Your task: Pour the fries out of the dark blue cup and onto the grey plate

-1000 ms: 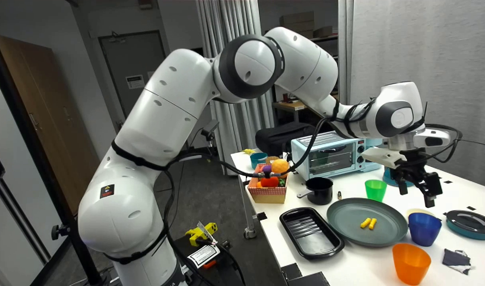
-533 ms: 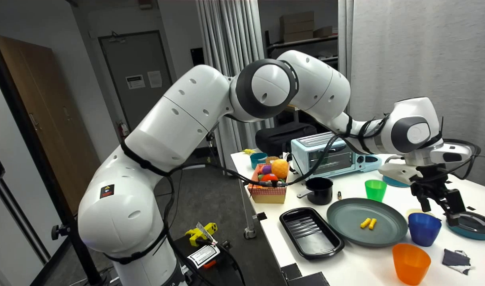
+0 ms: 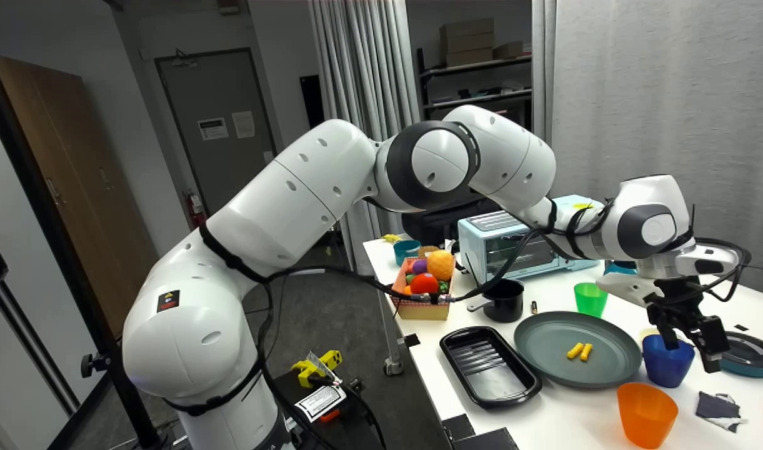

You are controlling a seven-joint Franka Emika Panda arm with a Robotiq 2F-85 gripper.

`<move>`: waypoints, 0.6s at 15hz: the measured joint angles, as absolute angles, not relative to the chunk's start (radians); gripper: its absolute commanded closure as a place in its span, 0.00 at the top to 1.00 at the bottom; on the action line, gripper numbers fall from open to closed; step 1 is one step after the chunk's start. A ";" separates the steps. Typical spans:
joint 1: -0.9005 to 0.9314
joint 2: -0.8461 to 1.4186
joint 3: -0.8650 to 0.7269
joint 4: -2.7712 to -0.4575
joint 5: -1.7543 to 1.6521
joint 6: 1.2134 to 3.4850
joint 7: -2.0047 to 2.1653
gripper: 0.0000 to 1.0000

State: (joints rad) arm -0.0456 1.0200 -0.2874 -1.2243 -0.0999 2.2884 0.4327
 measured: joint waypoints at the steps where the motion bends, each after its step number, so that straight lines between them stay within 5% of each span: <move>1: -0.046 1.028 -0.288 -1.216 -0.100 2.282 0.437 0.56; 9: -0.050 1.069 -0.298 -1.156 -0.100 2.205 0.461 0.00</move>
